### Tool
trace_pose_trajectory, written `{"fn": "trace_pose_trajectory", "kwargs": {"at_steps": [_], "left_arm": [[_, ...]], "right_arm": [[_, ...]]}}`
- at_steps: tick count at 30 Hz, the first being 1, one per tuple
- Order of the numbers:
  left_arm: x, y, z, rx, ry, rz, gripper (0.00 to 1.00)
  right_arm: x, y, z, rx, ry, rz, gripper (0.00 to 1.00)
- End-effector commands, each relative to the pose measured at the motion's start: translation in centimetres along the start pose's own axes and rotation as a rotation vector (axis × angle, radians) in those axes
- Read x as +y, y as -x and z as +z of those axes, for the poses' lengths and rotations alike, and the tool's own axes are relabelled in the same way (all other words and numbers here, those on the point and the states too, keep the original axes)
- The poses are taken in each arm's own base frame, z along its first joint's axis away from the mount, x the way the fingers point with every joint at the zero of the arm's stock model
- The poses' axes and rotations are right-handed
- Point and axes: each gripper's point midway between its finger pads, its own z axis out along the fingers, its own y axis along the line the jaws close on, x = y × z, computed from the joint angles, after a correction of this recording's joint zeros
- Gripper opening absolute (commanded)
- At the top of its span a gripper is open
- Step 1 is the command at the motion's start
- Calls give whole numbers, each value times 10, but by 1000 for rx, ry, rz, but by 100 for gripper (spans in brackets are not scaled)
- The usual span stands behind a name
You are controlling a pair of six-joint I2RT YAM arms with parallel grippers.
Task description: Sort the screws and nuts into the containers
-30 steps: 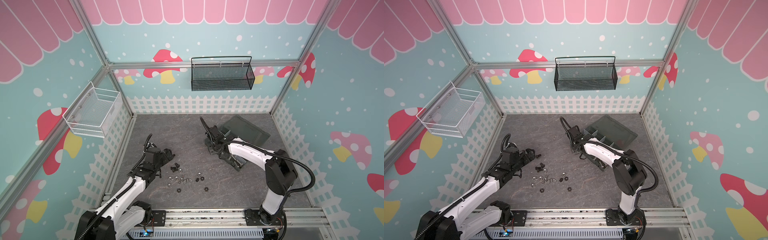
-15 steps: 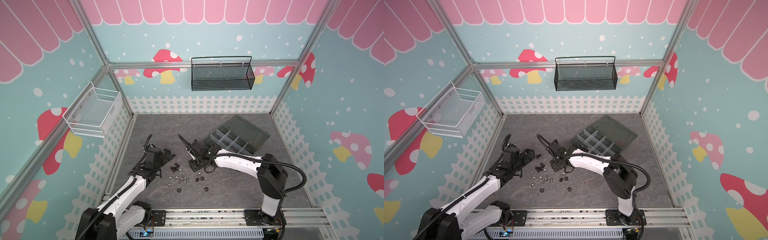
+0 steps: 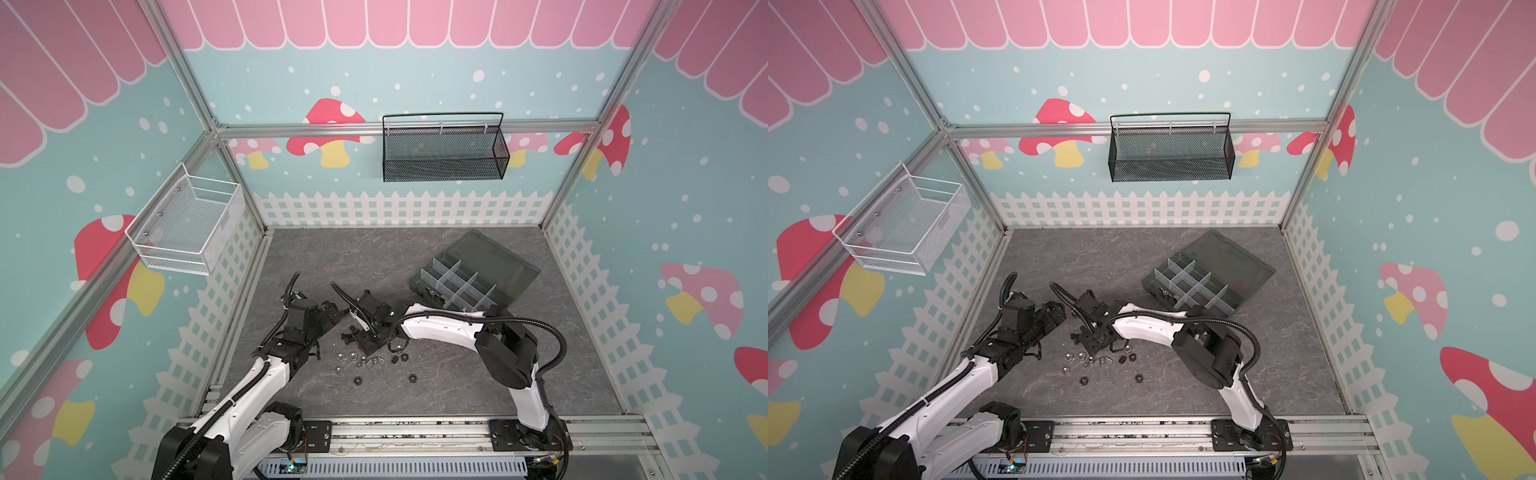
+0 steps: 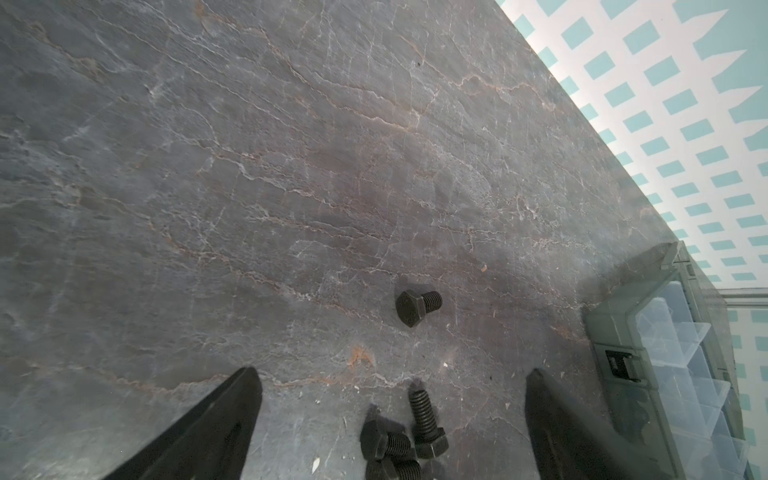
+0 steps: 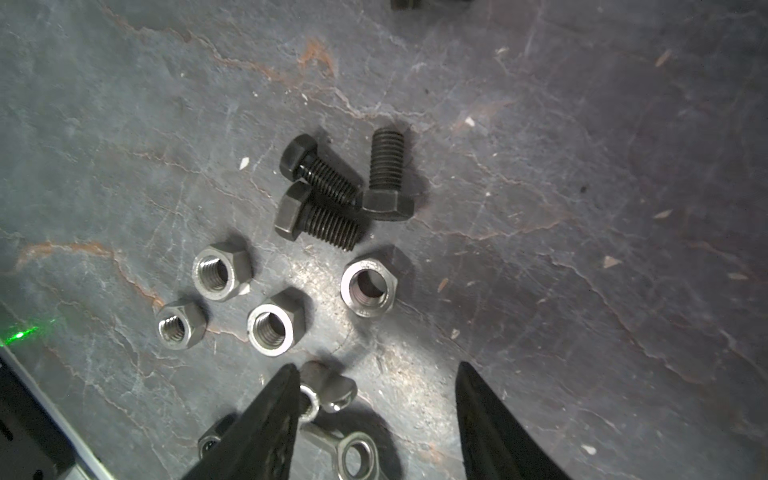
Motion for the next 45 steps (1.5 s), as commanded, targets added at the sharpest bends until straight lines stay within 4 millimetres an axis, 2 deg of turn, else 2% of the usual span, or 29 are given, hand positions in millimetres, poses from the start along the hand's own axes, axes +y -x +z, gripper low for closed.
{"fn": "trace_pose_trajectory", "kwargs": {"at_steps": [1, 10, 21, 25, 37, 45], "left_arm": [[12, -1, -2, -10, 33, -32, 100], [13, -2, 0, -3, 38, -40, 100], [12, -1, 0, -6, 32, -46, 100], [13, -2, 0, -3, 34, -50, 100], [15, -1, 0, -9, 35, -52, 100], [17, -2, 0, -7, 37, -55, 100]], "right_arm": [[4, -8, 12, 45, -19, -39, 64], [12, -24, 21, 109, -51, -106, 68], [3, -49, 17, 191, -135, -162, 66], [3, -52, 19, 197, -139, -172, 62], [7, -39, 29, 178, -136, -194, 44], [16, -28, 31, 148, -105, -202, 24]]}}
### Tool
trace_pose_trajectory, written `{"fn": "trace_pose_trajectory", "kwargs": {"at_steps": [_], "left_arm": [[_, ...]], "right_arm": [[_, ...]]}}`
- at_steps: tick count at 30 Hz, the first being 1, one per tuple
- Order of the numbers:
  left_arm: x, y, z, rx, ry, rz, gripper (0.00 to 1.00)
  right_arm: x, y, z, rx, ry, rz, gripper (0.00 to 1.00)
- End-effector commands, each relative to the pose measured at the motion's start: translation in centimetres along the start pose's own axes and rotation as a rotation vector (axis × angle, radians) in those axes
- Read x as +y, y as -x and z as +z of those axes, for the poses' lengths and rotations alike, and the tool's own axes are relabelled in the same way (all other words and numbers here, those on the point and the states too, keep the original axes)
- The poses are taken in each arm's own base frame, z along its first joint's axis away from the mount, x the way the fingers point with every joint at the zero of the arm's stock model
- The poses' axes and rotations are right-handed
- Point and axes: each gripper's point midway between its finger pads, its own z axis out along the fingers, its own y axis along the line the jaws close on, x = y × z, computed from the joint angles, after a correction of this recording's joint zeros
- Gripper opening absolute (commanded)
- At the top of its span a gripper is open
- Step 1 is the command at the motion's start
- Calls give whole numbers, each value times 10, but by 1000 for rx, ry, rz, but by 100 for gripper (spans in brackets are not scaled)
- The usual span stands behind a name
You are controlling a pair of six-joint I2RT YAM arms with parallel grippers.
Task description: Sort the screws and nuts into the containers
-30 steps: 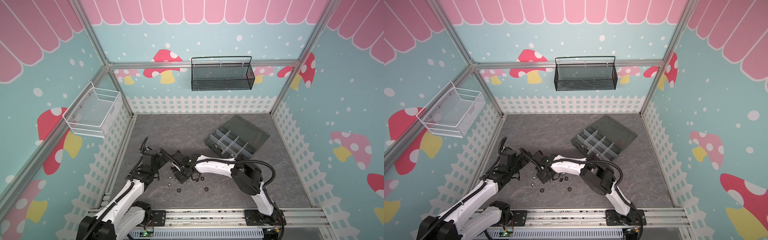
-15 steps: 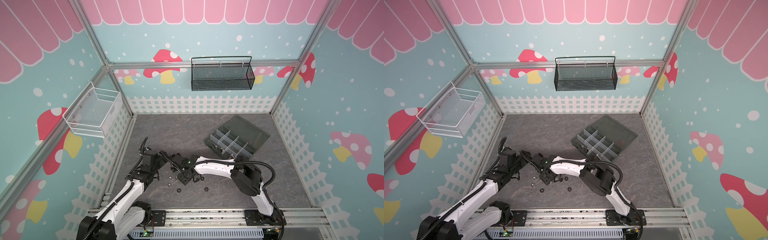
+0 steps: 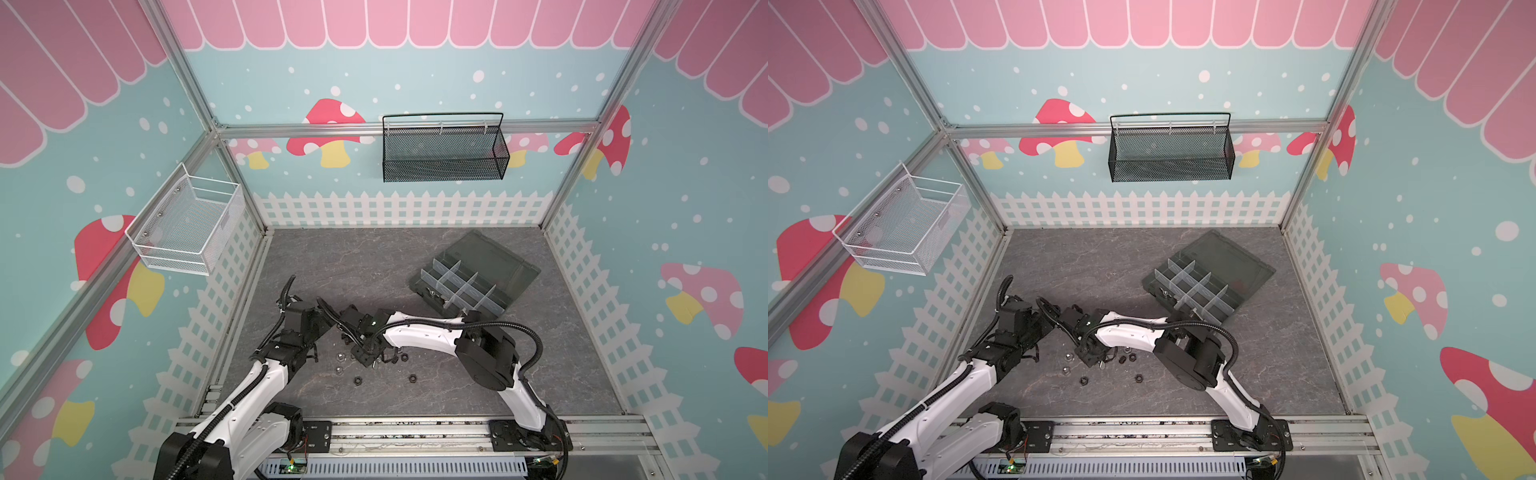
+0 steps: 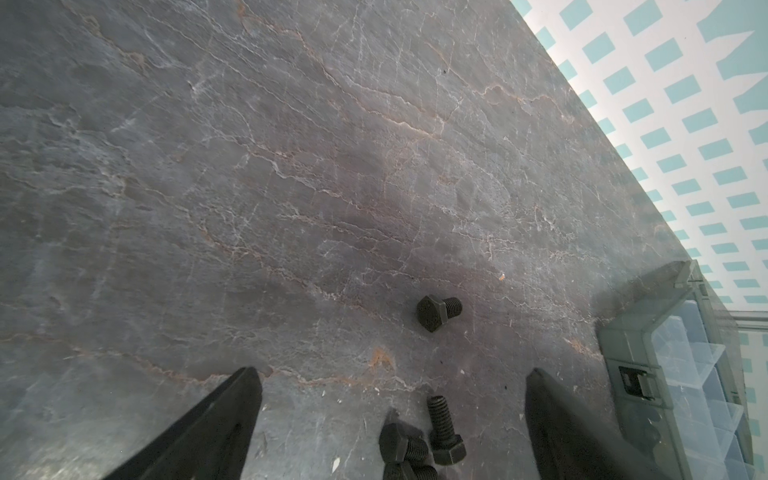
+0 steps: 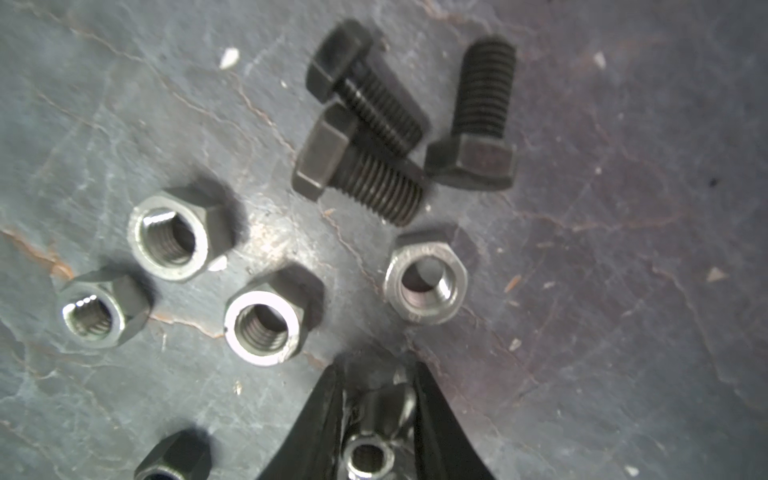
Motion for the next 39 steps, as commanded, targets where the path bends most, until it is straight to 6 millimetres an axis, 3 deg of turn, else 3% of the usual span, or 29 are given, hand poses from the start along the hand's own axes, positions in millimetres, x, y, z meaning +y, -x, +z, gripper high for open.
{"fn": "trace_pose_trajectory", "kwargs": {"at_steps": [1, 12, 17, 23, 31, 39], "left_arm": [[4, -1, -1, -3, 6, -22, 100], [5, -1, -1, -5, 5, -24, 100], [4, 0, -2, -8, 4, -26, 100], [5, 0, -1, -6, 6, -25, 100], [4, 0, -1, -3, 2, -22, 100], [3, -1, 0, 3, -3, -20, 100]], "right_arm": [[8, 0, 7, 11, 6, -36, 22], [6, 4, 5, 1, -6, -32, 2], [3, 8, -2, -18, -24, -28, 0], [-12, 19, -25, -81, -88, -6, 0], [-60, 29, -62, -172, -177, 101, 0], [-150, 27, -107, -271, -251, 293, 0]]}}
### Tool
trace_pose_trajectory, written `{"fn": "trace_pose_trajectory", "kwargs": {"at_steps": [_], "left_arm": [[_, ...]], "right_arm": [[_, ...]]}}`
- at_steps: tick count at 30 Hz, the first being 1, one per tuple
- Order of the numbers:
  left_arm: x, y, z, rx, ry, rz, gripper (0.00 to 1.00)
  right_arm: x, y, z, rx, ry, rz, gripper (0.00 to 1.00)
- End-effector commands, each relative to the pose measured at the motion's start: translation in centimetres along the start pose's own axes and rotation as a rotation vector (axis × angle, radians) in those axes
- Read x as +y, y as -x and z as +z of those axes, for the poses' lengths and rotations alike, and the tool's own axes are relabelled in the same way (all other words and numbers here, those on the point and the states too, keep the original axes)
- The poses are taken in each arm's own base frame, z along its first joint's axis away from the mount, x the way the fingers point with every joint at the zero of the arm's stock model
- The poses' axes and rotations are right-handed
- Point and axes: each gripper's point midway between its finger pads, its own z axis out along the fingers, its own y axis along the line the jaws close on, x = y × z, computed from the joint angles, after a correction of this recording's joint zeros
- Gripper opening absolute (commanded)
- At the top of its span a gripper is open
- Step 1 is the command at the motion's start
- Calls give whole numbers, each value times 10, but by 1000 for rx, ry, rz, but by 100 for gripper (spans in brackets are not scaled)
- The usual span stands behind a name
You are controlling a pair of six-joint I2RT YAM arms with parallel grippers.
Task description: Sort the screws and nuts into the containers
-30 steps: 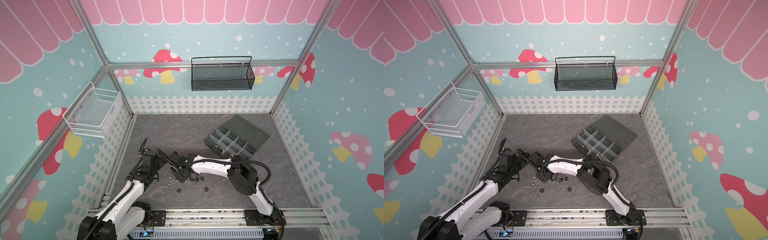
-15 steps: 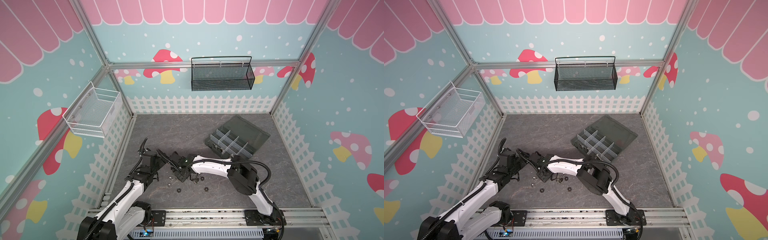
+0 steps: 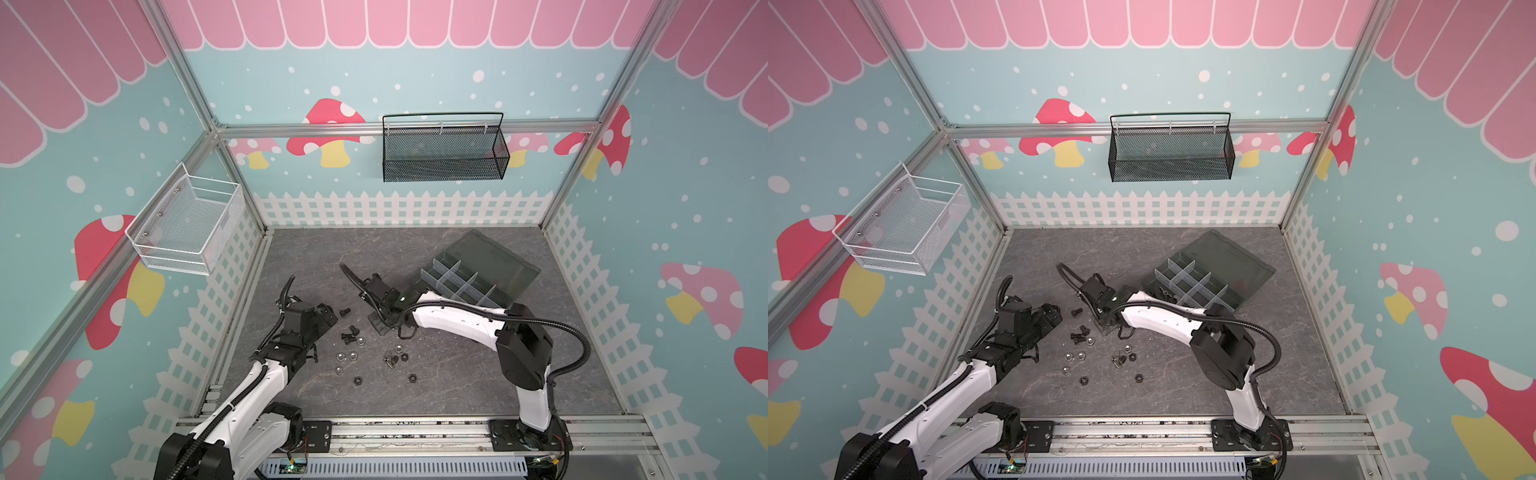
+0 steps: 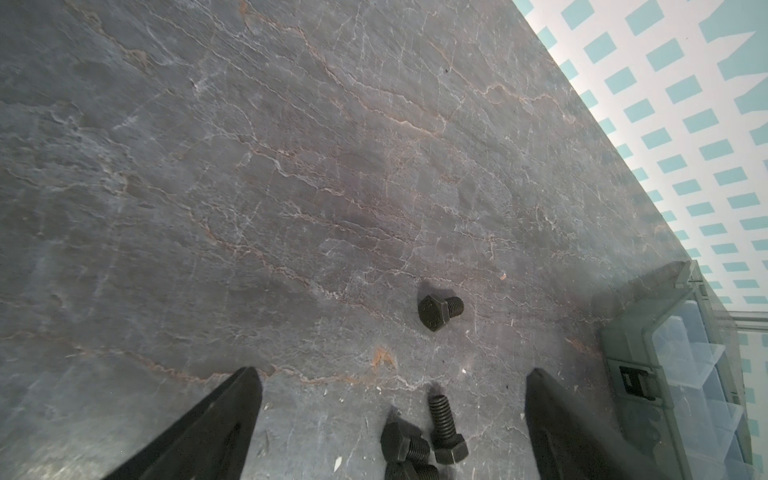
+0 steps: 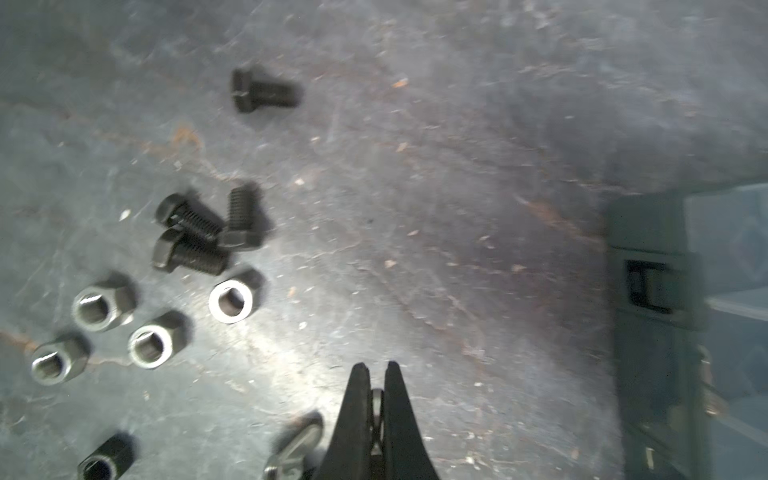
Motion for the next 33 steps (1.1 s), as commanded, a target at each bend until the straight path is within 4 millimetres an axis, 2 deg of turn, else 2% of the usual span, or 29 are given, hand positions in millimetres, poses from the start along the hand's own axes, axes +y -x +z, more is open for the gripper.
{"fn": "trace_pose_trajectory", "kwargs": {"at_steps": [1, 8, 14, 20, 21, 23, 33], "left_arm": [[2, -1, 1, 3, -1, -16, 100], [-1, -2, 2, 10, -10, -16, 100], [-5, -1, 3, 12, -20, -16, 100], [-8, 0, 4, 18, -25, -11, 100], [-7, 0, 4, 20, -24, -10, 100], [-8, 0, 4, 21, -26, -9, 100], [-10, 0, 4, 24, -30, 2, 100]], "right_arm": [[-48, 11, -14, -58, -65, 99, 0], [-123, 17, -15, -96, -150, 193, 0], [-157, 21, -3, -103, -187, 200, 0], [-170, 28, 13, -109, -190, 174, 0], [-170, 23, 24, -86, -191, 168, 0], [-172, 23, 33, -79, -189, 160, 0], [-172, 27, 63, -66, -163, 135, 0]]}}
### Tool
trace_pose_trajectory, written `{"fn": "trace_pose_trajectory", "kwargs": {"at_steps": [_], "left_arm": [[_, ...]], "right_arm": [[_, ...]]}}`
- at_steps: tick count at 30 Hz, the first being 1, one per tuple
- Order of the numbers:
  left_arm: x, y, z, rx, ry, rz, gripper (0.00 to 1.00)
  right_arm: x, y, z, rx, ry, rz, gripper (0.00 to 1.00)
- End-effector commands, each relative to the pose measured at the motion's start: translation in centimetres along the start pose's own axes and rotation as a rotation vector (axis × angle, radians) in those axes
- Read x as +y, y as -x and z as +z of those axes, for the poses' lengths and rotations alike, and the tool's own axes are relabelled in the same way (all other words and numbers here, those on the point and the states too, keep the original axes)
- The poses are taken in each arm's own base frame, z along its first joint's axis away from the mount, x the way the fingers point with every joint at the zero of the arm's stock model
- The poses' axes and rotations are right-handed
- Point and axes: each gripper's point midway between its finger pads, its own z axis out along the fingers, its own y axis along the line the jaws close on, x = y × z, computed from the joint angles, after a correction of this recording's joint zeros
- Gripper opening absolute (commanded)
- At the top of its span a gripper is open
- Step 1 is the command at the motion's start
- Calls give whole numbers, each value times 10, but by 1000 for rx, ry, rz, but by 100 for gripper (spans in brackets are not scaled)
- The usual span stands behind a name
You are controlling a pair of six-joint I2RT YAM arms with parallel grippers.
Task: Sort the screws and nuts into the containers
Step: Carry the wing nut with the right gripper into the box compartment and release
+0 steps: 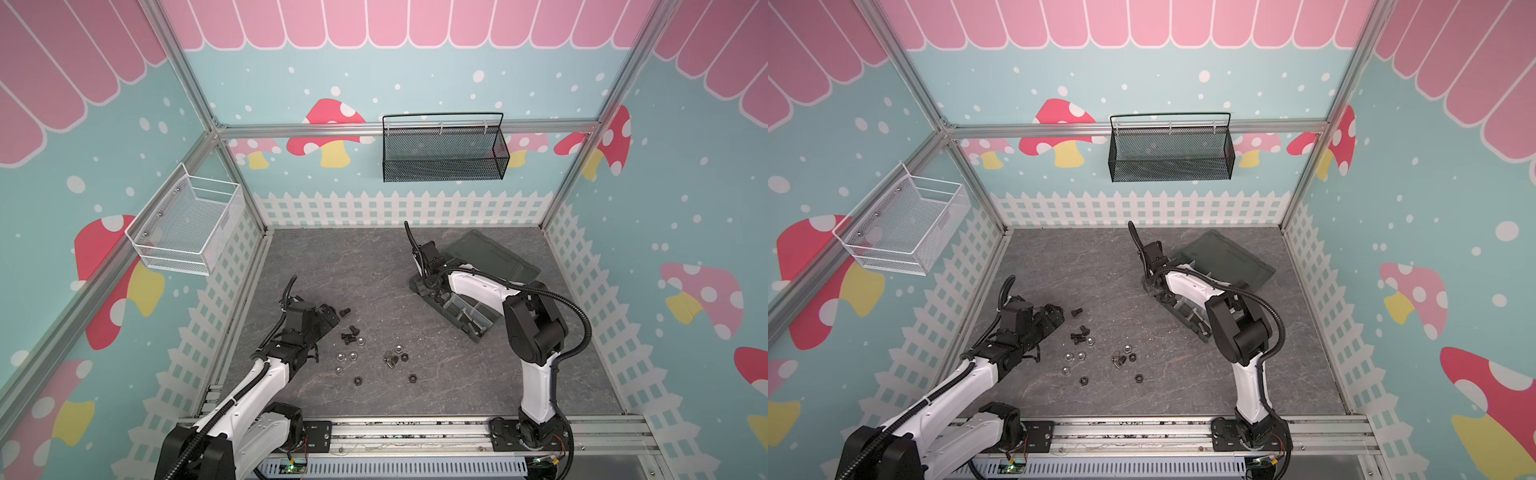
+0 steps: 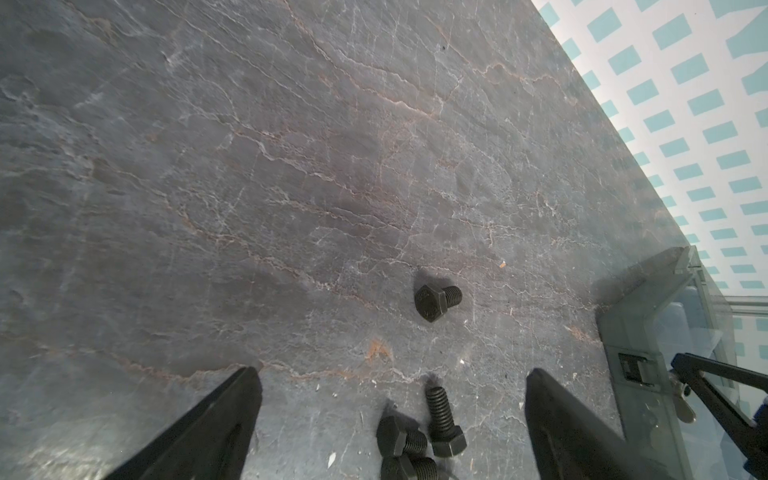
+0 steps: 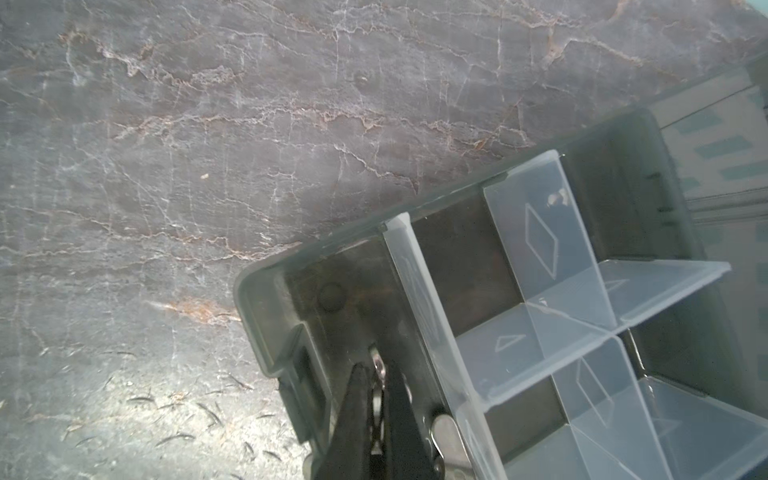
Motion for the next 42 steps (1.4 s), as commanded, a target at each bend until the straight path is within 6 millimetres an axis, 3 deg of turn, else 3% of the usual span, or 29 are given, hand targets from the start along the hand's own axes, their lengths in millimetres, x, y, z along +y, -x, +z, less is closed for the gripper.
{"fn": "trace_pose_trajectory", "kwargs": {"at_steps": [1, 9, 15, 19, 27, 32, 35, 39, 40, 42], "left_arm": [[-7, 8, -2, -16, -17, -4, 100], [-6, 7, -4, -14, -18, 4, 100], [-9, 8, -6, -13, -24, 20, 100], [-13, 9, -10, 4, -27, 52, 100], [-24, -1, -23, 71, -7, 117, 100], [-43, -26, -37, 155, -23, 217, 98], [-54, -51, -45, 242, -62, 273, 93], [-60, -85, -54, 358, -71, 351, 89], [-62, -93, -56, 382, -69, 371, 88], [-65, -108, -59, 421, -70, 409, 86]], "right_arm": [[0, 21, 3, -53, 9, -12, 0], [1, 18, 10, -46, 7, -18, 2], [2, 17, 10, -44, 17, -11, 19], [1, 20, 4, -56, 23, -1, 26], [-6, 31, -29, -119, 27, 58, 32], [-19, 32, -69, -196, 7, 130, 40], [-33, 24, -93, -244, -28, 190, 51], [-54, 7, -122, -307, -88, 282, 76], [-59, 1, -127, -318, -100, 305, 96], [-65, -7, -138, -341, -113, 341, 98]]}}
